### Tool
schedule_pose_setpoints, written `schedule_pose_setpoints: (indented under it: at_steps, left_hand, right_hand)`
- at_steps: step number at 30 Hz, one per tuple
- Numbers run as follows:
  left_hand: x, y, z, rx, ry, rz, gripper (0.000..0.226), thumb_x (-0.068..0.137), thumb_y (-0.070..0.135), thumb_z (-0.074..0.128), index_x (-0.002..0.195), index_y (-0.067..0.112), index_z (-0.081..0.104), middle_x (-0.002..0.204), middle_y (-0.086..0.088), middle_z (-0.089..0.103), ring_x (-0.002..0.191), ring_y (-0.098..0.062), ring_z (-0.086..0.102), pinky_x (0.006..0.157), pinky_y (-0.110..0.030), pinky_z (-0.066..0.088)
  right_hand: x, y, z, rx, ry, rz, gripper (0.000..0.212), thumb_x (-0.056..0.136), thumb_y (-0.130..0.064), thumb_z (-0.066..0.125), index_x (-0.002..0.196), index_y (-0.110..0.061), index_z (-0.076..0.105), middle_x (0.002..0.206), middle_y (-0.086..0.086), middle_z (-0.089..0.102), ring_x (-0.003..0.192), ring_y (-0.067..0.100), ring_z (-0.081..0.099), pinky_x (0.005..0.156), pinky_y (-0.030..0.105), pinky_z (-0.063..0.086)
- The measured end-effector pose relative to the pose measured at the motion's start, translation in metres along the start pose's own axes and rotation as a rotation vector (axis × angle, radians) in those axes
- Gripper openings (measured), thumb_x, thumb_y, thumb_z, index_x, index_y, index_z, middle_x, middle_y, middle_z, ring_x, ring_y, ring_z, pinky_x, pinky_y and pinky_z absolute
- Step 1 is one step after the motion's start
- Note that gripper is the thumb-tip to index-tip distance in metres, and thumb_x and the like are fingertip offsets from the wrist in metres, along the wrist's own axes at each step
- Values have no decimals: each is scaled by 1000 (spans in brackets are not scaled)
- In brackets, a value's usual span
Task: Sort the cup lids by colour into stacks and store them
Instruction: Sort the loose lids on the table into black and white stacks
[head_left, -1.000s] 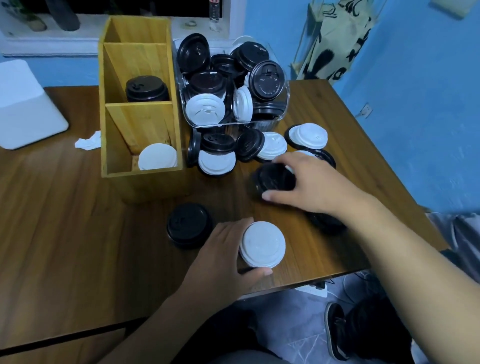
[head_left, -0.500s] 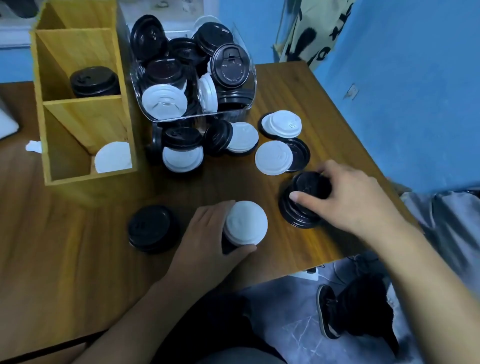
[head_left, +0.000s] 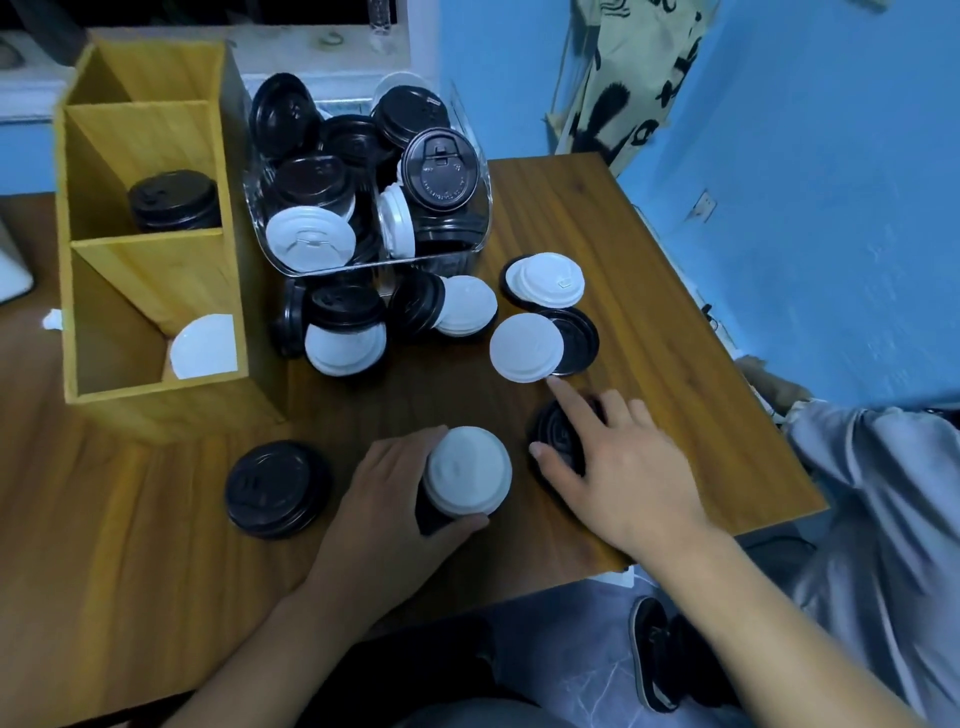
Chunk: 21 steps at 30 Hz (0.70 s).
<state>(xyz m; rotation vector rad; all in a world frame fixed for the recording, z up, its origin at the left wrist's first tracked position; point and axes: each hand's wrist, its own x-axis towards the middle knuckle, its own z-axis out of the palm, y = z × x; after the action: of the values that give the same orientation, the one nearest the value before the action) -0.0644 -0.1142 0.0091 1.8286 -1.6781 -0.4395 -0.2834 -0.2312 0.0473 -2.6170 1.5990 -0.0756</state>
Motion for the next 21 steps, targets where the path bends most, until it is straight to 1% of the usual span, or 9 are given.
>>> schedule_pose_setpoints:
  at_steps: [4, 9, 13, 14, 15, 16, 18, 19, 21]
  left_hand:
    - [1, 1, 0, -3, -4, -3, 85, 75, 63, 77, 144, 24, 47, 139, 16, 51, 126, -4, 44, 104, -26, 40]
    - [1, 2, -1, -3, -7, -24, 86, 75, 67, 74, 145, 27, 45, 140, 19, 49, 128, -1, 41, 104, -25, 38]
    - [1, 2, -1, -3, -9, -36, 87, 75, 70, 73, 145, 29, 43, 138, 26, 44, 127, 4, 38, 102, -19, 34]
    - [1, 2, -1, -5, -8, -42, 87, 74, 70, 73, 145, 29, 44, 138, 25, 44, 127, 4, 38, 102, -18, 34]
    - [1, 2, -1, -8, -8, -46, 88, 74, 70, 74, 146, 29, 44, 139, 24, 45, 128, 3, 39, 103, -19, 34]
    - [1, 2, -1, -11, -5, -47, 88, 74, 70, 74, 146, 28, 44, 140, 22, 47, 129, 2, 40, 103, -19, 35]
    - [2, 2, -2, -13, -1, -46, 88, 75, 70, 74, 146, 27, 45, 140, 21, 47, 129, 1, 40, 105, -18, 33]
    - [2, 2, -2, -9, -2, -45, 88, 75, 70, 74, 146, 28, 44, 140, 22, 46, 129, 2, 40, 105, -16, 32]
    - [2, 2, -2, -4, 1, -46, 87, 75, 69, 74, 146, 28, 44, 138, 23, 45, 128, 3, 40, 105, -15, 32]
  right_hand:
    - [1, -2, 2, 33, -11, -65, 64, 99, -65, 25, 159, -41, 18, 148, 0, 43, 118, 24, 48, 87, 40, 52]
    - [5, 0, 6, 31, -32, -100, 64, 99, -65, 24, 159, -44, 15, 155, -4, 38, 125, 23, 44, 88, 42, 48]
    - [5, 3, 2, 38, -83, -143, 68, 97, -71, 19, 159, -47, 8, 162, -8, 27, 141, 20, 30, 102, 42, 42]
    - [6, 5, -2, 59, -90, -151, 69, 96, -73, 17, 159, -46, 9, 163, -11, 24, 144, 18, 26, 106, 42, 38]
    - [8, 7, -8, 101, -73, -145, 68, 96, -74, 17, 159, -45, 16, 162, -12, 27, 144, 16, 26, 107, 41, 36]
    - [13, 8, -16, 158, -19, -133, 66, 98, -71, 21, 156, -42, 27, 157, -13, 35, 140, 15, 31, 104, 40, 38]
    - [35, 11, -35, 261, 120, -139, 53, 100, -59, 37, 146, -34, 47, 140, -10, 51, 126, 16, 43, 94, 37, 43]
    - [50, 13, -42, 274, 142, -165, 48, 98, -52, 46, 142, -32, 50, 133, -9, 54, 121, 16, 45, 92, 36, 44]
    - [85, 13, -54, 213, 44, -274, 52, 92, -44, 61, 142, -34, 49, 137, -10, 53, 125, 16, 41, 95, 37, 45]
